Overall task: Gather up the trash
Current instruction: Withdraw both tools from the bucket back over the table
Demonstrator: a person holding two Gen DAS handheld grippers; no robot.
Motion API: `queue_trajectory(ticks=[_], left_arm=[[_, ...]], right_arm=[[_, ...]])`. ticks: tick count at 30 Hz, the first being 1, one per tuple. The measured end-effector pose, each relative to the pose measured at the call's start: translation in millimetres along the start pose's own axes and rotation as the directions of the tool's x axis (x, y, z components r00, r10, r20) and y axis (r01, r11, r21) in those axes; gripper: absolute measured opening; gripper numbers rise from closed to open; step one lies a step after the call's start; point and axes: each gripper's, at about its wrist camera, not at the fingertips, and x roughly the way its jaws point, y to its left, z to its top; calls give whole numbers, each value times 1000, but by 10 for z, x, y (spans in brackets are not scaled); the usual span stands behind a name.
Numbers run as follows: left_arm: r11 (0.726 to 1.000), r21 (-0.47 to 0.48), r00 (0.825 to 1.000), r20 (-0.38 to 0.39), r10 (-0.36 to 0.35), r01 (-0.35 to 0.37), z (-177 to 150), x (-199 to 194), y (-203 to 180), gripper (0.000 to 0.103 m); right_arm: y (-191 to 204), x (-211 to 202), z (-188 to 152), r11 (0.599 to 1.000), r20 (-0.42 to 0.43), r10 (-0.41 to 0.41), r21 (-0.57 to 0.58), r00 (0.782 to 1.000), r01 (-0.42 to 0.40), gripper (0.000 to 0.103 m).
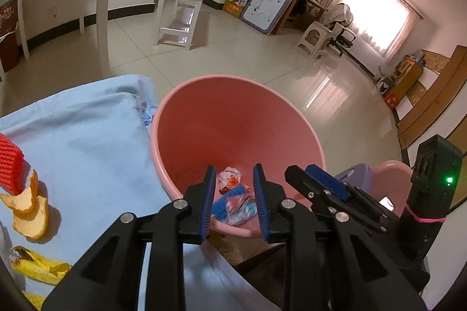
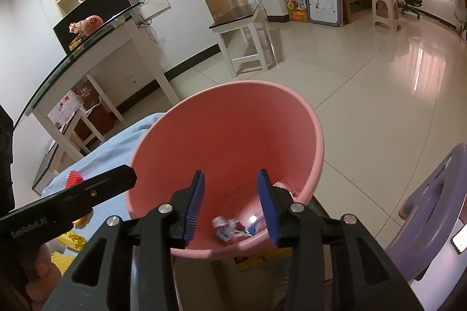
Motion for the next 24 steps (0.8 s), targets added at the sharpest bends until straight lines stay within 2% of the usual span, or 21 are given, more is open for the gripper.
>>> queue_trajectory(ticks=[13, 14, 16, 24], left_arm=[[1000, 18, 999, 45, 15, -16, -80, -331, 21, 27], [1000, 16, 999, 44, 15, -15, -85, -367, 27, 27], [1000, 11, 998, 53, 15, -16, -105, -443, 50, 34], [998, 13, 993, 97, 59, -61, -255, -762, 108, 35]], right_arm=[[144, -282, -121, 999, 24, 38, -16, 999, -37, 47], [159, -305, -138, 999, 23, 40, -18, 999, -40, 47], [223, -341, -175, 999, 22, 50, -22, 999, -49, 47], [522, -466, -334, 993, 9, 102, -57, 995, -102, 48]])
